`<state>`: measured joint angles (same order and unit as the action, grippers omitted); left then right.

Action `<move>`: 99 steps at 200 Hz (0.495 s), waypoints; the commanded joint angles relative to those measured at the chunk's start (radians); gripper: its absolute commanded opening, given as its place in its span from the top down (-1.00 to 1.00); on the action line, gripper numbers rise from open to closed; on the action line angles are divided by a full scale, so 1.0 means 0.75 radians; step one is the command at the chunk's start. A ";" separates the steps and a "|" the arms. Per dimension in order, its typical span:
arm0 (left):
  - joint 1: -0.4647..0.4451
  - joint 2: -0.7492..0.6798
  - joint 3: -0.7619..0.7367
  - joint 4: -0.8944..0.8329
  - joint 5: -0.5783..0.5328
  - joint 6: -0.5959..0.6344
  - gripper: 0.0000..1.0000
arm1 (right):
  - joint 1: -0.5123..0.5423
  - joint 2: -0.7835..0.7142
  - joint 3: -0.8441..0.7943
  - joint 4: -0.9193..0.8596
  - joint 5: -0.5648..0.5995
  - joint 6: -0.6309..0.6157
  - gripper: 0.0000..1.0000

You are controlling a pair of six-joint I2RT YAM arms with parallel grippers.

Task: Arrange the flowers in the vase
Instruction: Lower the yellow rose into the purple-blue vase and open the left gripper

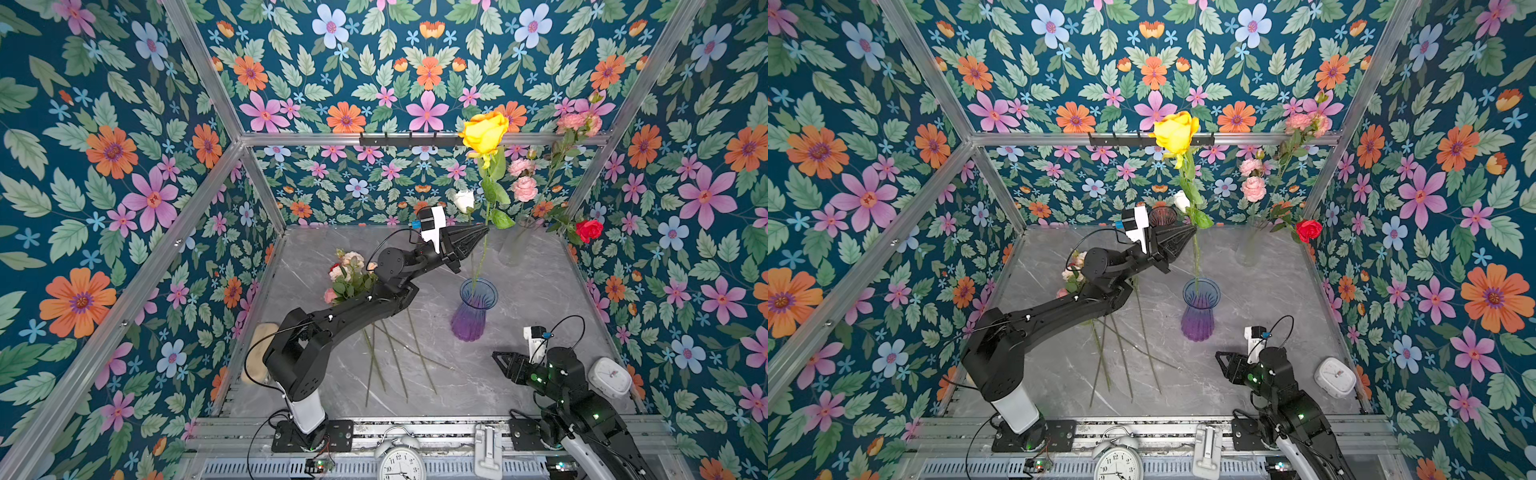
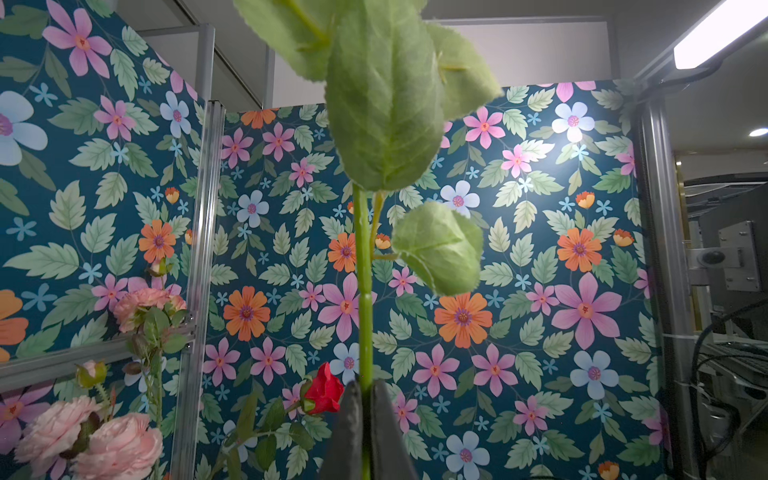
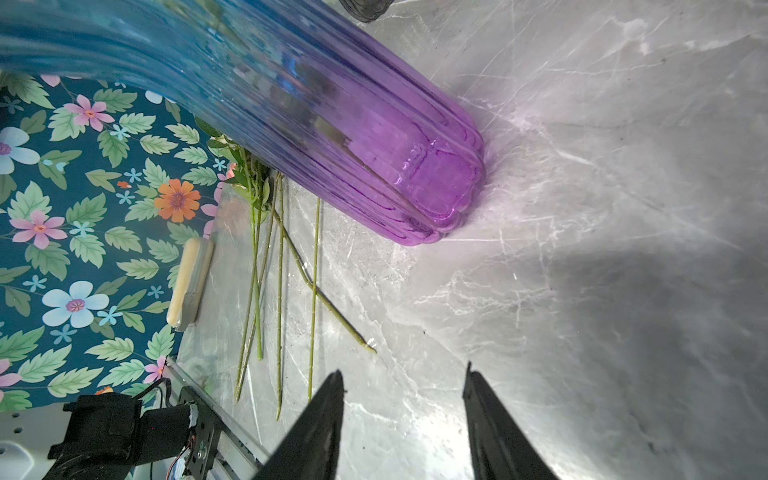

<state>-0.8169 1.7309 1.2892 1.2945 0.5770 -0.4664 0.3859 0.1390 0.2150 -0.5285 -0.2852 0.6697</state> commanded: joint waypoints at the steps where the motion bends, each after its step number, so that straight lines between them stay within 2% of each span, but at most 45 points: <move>1: 0.001 -0.022 -0.059 0.121 -0.034 -0.029 1.00 | -0.001 -0.009 -0.006 0.030 0.000 -0.024 0.03; 90: 0.009 0.005 -0.246 0.189 -0.080 -0.059 1.00 | -0.001 -0.014 -0.004 0.020 0.021 -0.019 0.03; 95: 0.012 0.005 -0.249 0.185 -0.079 -0.069 0.83 | 0.000 -0.013 -0.005 0.018 0.022 -0.017 0.03; 99: 0.013 0.005 -0.256 0.180 -0.080 -0.078 0.61 | 0.000 -0.013 -0.004 0.018 0.024 -0.016 0.03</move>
<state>-0.8143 1.7317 1.1088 1.3842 0.5301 -0.4934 0.3859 0.1307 0.2138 -0.5289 -0.2836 0.6701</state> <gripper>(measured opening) 0.066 0.487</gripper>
